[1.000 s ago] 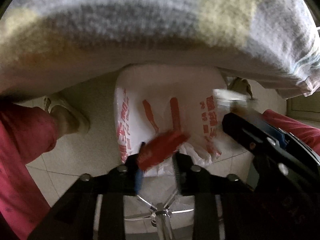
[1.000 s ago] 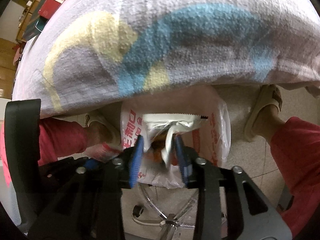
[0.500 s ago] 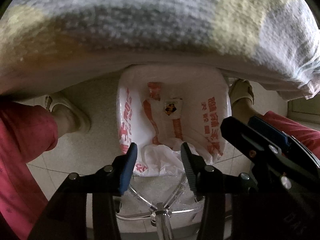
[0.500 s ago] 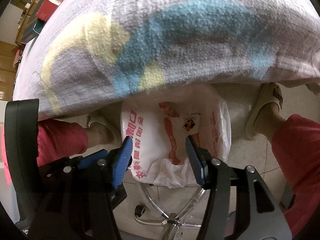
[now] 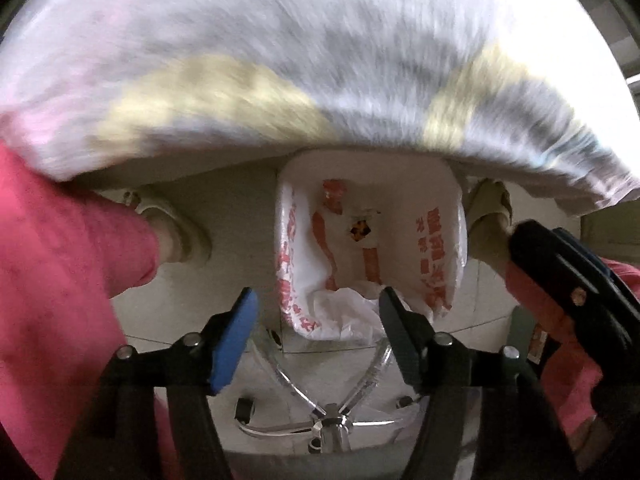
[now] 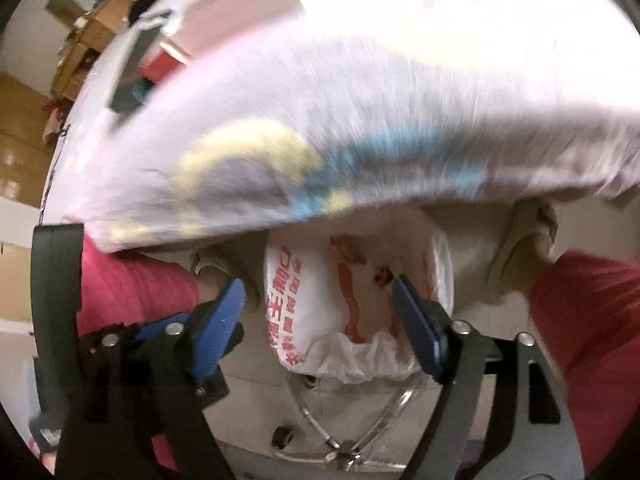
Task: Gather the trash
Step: 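Move both tools back up over the remaining items on the bed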
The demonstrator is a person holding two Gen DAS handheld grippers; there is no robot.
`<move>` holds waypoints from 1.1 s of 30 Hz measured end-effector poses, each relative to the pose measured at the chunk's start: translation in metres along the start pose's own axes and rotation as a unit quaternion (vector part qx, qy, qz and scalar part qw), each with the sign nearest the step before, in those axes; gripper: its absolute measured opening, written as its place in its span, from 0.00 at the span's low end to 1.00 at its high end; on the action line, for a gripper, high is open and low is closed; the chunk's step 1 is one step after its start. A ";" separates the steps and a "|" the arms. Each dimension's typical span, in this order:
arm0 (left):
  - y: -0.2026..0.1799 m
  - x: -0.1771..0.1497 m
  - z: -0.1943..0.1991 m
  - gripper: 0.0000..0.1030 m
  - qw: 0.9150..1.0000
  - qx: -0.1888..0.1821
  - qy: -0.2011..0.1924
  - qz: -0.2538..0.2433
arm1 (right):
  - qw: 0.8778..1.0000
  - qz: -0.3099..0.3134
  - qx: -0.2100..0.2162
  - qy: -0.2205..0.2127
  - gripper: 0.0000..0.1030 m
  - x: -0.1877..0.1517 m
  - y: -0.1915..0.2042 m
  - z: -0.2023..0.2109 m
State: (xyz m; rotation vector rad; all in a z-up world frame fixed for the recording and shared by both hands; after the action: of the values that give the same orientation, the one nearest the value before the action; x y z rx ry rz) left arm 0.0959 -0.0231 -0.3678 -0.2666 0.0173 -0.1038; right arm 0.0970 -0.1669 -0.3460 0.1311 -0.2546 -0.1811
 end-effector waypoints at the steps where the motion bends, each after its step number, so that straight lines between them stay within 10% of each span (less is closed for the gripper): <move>1: 0.000 -0.001 0.009 0.63 1.000 -0.002 -0.006 -0.001 | 1.000 0.017 -0.007 -0.014 0.79 0.000 0.004 0.011; 13: 0.008 0.028 0.155 0.82 0.996 -0.039 -0.067 -0.042 | 0.942 0.236 -0.104 -0.214 0.93 0.018 0.046 0.143; 25: 0.003 0.079 0.266 0.82 0.991 -0.057 -0.083 -0.094 | 0.860 0.453 -0.048 -0.232 0.93 0.090 0.072 0.241; 33: 0.001 0.114 0.277 0.82 0.986 -0.095 -0.078 -0.109 | 0.834 0.499 -0.031 -0.233 0.93 0.145 0.078 0.249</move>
State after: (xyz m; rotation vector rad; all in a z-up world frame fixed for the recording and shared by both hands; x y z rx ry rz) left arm 0.2176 0.0383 -0.1009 -0.4670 -0.1585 -0.2998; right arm 0.1825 -0.1456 -0.0605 -0.1272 -0.7713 0.8406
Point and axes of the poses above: each gripper's, at about its wrist camera, not at the fingertips, and z roughly against the way its jaws point, y to its left, x to its top, the point moved 2 cm from there along -z, roughly the way its jaws point, and after that the axes turned 10 degrees about -x, right-handed, at the moved point
